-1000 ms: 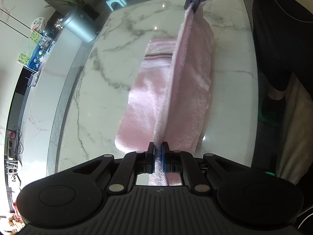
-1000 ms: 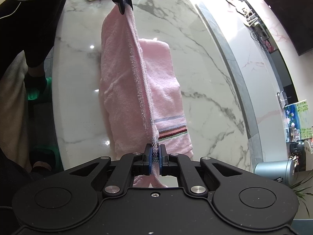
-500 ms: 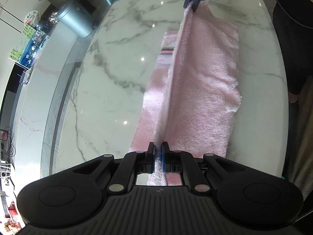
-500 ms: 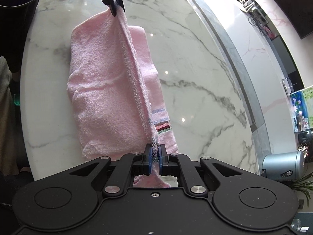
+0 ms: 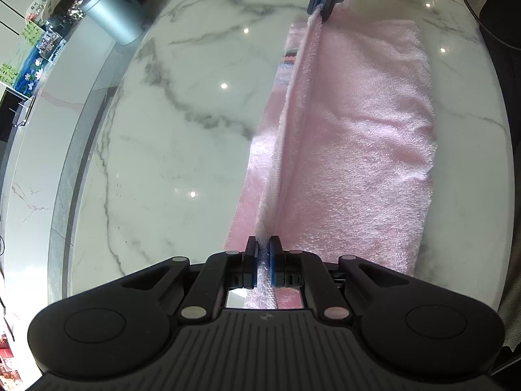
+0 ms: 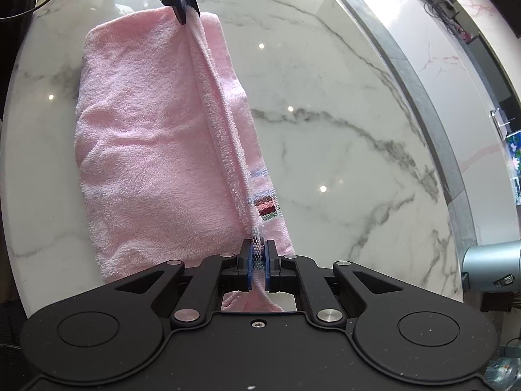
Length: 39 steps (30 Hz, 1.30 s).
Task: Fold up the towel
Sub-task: 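Lift the striped end with both grippers and fold it over the towel, then open both grippers to release the folded end onto the towel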
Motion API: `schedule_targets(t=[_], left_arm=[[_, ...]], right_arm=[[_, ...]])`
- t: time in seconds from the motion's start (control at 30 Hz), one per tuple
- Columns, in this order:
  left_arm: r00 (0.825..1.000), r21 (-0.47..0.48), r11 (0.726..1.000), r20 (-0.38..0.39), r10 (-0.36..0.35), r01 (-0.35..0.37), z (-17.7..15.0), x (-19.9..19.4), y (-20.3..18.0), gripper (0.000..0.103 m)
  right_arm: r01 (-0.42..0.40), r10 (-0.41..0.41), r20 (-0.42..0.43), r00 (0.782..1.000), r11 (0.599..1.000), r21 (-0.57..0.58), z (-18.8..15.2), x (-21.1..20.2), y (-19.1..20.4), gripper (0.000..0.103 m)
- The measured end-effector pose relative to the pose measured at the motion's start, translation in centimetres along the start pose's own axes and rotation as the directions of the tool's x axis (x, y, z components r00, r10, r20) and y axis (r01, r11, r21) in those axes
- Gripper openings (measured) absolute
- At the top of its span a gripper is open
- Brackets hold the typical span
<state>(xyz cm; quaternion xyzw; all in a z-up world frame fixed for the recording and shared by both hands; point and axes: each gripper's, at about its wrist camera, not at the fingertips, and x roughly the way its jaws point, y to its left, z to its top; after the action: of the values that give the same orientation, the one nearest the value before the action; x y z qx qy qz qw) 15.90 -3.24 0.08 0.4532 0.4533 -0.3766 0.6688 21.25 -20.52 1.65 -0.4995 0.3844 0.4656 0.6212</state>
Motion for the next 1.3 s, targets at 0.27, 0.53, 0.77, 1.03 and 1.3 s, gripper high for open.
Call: schedule_targets(t=[0.27,0.53,0.77,1.03,1.3], left_arm=[[1.0,-0.046,0.999,0.001,0.004,-0.004,-0.9,1.9,0.5,0.006],[1.0,-0.065,0.998,0.015,-0.007,0.008,-1.4,2.8,0.6,0.006],[1.0,-0.065,0.998,0.013,0.006,-0.005,-1.3,3.0,0.4,0.008],[0.999,-0.108,0.993,0.006,0.049,-0.048,-1.2,2.4,0.6,0.025],[0.986,-0.155,0.975,0.023,0.164,-0.158,-1.2,0.1,0.8,0.046]], right_arm=[[-0.01,0.01,-0.017,1.0,1.0,0.025,0.2,2.4,0.1,0.006],[-0.031,0.032,-0.019,0.999,0.998,0.055,0.0,3.3,0.6,0.006],[-0.033,0.034,-0.014,0.999,0.995,0.09,0.0,3.2,1.2,0.012],[0.025,-0.017,-0.048,0.999,0.985,0.172,-0.2,2.2,1.9,0.036],[0.143,-0.119,-0.108,0.987,0.956,0.257,-0.6,0.0,3.1,0.04]])
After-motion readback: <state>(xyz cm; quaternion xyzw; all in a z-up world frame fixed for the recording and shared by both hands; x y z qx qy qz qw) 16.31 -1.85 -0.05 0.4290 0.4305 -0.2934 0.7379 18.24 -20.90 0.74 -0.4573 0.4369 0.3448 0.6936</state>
